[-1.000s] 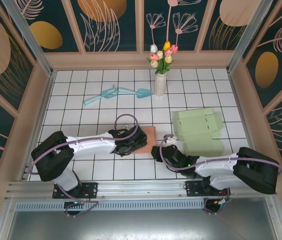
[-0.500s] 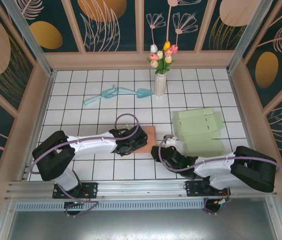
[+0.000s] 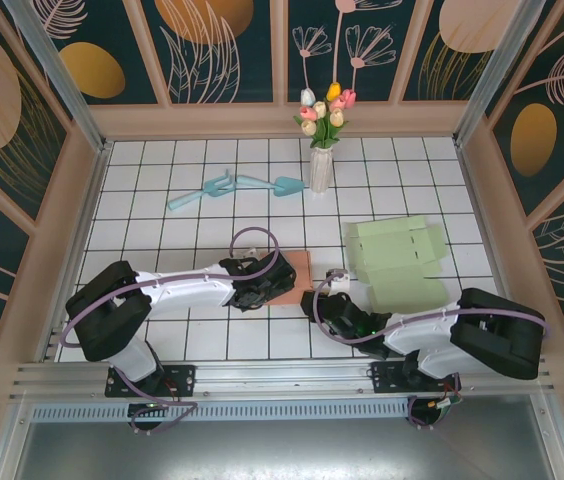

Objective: Fold the paper box

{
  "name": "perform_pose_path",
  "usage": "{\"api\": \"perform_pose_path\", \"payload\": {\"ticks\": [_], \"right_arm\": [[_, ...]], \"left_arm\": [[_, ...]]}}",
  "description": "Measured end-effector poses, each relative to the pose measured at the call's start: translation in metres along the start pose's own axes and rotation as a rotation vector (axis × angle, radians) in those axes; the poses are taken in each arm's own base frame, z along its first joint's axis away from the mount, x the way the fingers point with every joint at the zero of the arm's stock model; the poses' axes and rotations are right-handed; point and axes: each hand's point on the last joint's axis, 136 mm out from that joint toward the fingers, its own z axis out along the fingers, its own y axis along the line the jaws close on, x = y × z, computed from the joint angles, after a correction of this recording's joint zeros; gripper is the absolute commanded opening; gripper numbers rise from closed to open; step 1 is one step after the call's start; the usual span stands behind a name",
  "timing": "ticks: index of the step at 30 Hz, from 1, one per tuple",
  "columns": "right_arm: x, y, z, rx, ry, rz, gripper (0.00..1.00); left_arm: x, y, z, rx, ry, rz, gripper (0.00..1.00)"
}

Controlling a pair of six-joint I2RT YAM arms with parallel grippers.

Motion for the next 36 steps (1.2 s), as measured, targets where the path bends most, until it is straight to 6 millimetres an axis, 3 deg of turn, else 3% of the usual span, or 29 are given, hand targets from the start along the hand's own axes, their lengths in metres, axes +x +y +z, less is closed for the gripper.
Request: {"api": "perform_pose_path", "payload": {"ticks": [16, 28, 36], "right_arm": [[-0.002, -0.003, 0.002, 0.012, -0.033, -0.064, 0.33], [-0.003, -0.005, 0.008, 0.029, -0.053, -0.105, 0.29], [-0.005, -0.007, 0.015, 0.067, -0.074, -0.113, 0.34]], "left_arm": [[-0.003, 0.0, 0.004, -0.02, -0.019, 0.005, 0.92], [-0.005, -0.001, 0.005, -0.018, -0.033, 0.008, 0.93], [-0.011, -0.002, 0.005, -0.02, -0.065, 0.007, 0.94]]}}
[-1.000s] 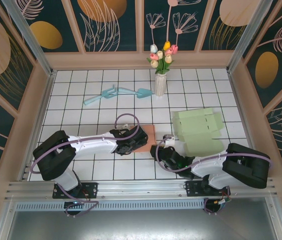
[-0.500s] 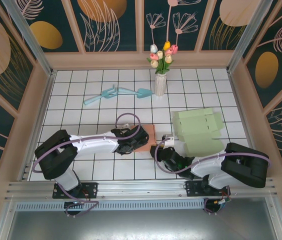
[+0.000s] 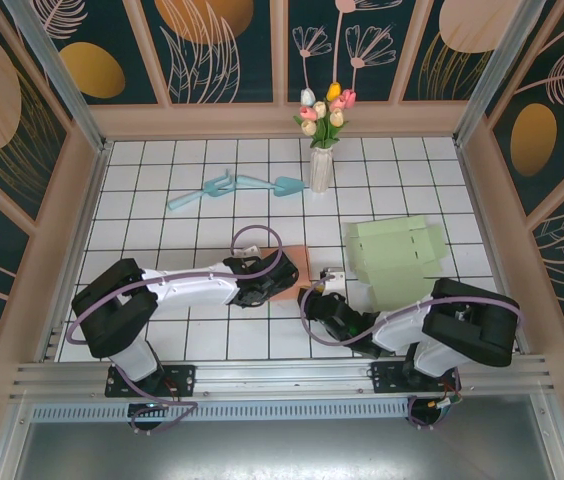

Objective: Fold the paper box

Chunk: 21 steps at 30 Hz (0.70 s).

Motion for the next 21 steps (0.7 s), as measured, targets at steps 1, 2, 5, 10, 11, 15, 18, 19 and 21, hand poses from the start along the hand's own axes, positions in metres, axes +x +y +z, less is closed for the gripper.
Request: {"api": "perform_pose_path", "payload": {"ticks": [1, 2, 5, 10, 11, 15, 18, 19, 21], "right_arm": [[0.0, -0.0003, 0.0006, 0.003, -0.001, -0.001, 0.35], [0.0, -0.0006, 0.001, 0.005, -0.002, -0.002, 0.35], [-0.0002, -0.0007, 0.0014, 0.007, -0.005, -0.001, 0.35], [-0.0008, -0.0004, 0.0012, 0.006, -0.007, 0.0, 0.36], [-0.0011, -0.0003, 0.001, 0.006, -0.007, 0.0, 0.36], [-0.0014, -0.0008, -0.0003, 0.008, -0.004, -0.003, 0.36], [-0.0011, -0.0011, -0.0006, 0.009, -0.001, -0.005, 0.36], [-0.001, -0.0011, -0.0006, 0.009, 0.0, -0.007, 0.36], [-0.001, -0.001, -0.0004, 0.01, 0.0, -0.012, 0.36]], "left_arm": [[-0.0002, -0.0001, 0.0001, 0.0, -0.001, 0.0, 0.94], [-0.0004, -0.0002, 0.0003, -0.001, -0.003, 0.0, 0.94], [-0.0002, 0.0001, 0.0015, -0.008, -0.003, 0.004, 0.94], [-0.0009, 0.0, 0.0017, -0.016, -0.005, 0.012, 0.94], [-0.0013, 0.0003, 0.0017, -0.021, -0.007, 0.014, 0.94], [-0.0024, 0.0003, 0.0012, -0.035, -0.015, 0.028, 0.95], [-0.0026, -0.0002, 0.0016, -0.041, -0.021, 0.04, 0.94], [-0.0025, 0.0, 0.0017, -0.043, -0.021, 0.045, 0.95], [-0.0029, 0.0006, 0.0025, -0.048, -0.025, 0.055, 0.94]]}}
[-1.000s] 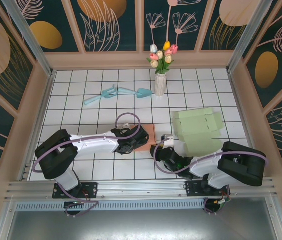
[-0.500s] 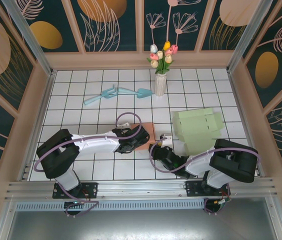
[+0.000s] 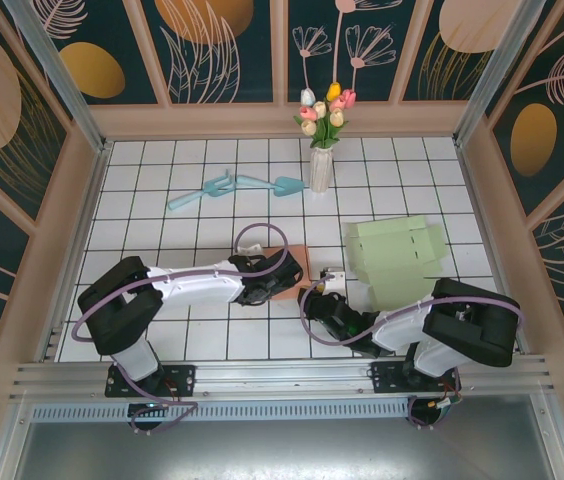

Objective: Fold the paper box

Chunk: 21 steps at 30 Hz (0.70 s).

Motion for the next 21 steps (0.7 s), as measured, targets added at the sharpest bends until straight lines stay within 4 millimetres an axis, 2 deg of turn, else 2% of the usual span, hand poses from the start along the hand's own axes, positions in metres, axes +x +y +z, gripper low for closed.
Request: {"api": "perform_pose_path", "payload": {"ticks": [14, 21], "right_arm": [[-0.004, -0.001, 0.002, -0.005, 0.008, -0.028, 0.33], [-0.005, -0.005, 0.011, -0.001, -0.007, -0.024, 0.33]], "left_arm": [[-0.005, -0.002, 0.003, -0.027, -0.035, 0.051, 0.95], [-0.009, -0.004, 0.005, -0.03, -0.059, 0.061, 0.95]]}}
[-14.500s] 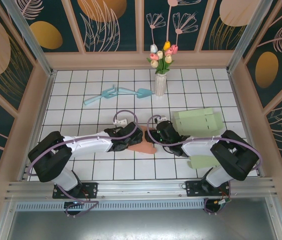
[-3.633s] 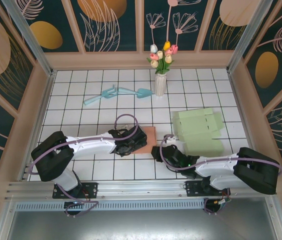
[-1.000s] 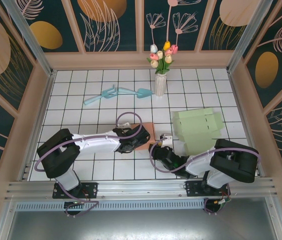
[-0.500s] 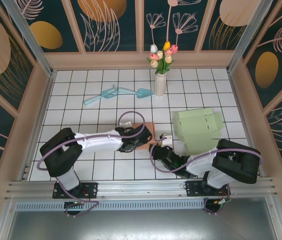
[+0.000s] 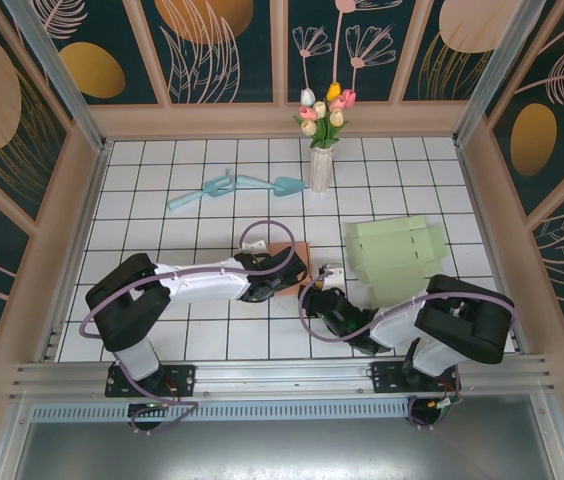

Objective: Fold the paper box

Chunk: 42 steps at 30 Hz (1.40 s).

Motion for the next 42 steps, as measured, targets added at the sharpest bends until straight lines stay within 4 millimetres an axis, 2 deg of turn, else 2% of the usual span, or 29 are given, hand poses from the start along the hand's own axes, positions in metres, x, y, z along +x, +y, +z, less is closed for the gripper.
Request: {"api": "perform_pose_path", "payload": {"ticks": [3, 12, 28, 32, 37, 42], "right_arm": [[0.008, -0.006, 0.005, 0.011, 0.018, -0.024, 0.33], [0.003, -0.006, 0.011, 0.02, -0.014, -0.035, 0.35], [-0.021, -0.021, 0.033, -0.01, 0.067, 0.008, 0.35], [-0.023, -0.025, 0.034, -0.01, 0.117, 0.028, 0.35], [-0.03, -0.037, 0.036, 0.033, 0.167, 0.052, 0.37], [-0.025, -0.042, 0.025, 0.05, 0.217, 0.051, 0.34]], "left_arm": [[-0.001, 0.0, 0.002, -0.002, -0.008, 0.002, 0.95], [-0.005, -0.001, 0.004, -0.004, -0.039, 0.001, 0.96], [-0.015, -0.007, 0.002, 0.023, -0.031, -0.009, 0.96], [-0.012, -0.008, -0.007, 0.041, 0.017, 0.001, 0.98], [-0.001, -0.007, -0.033, 0.083, 0.101, 0.018, 0.98], [-0.013, -0.007, -0.053, 0.122, 0.088, 0.004, 0.98]]}}
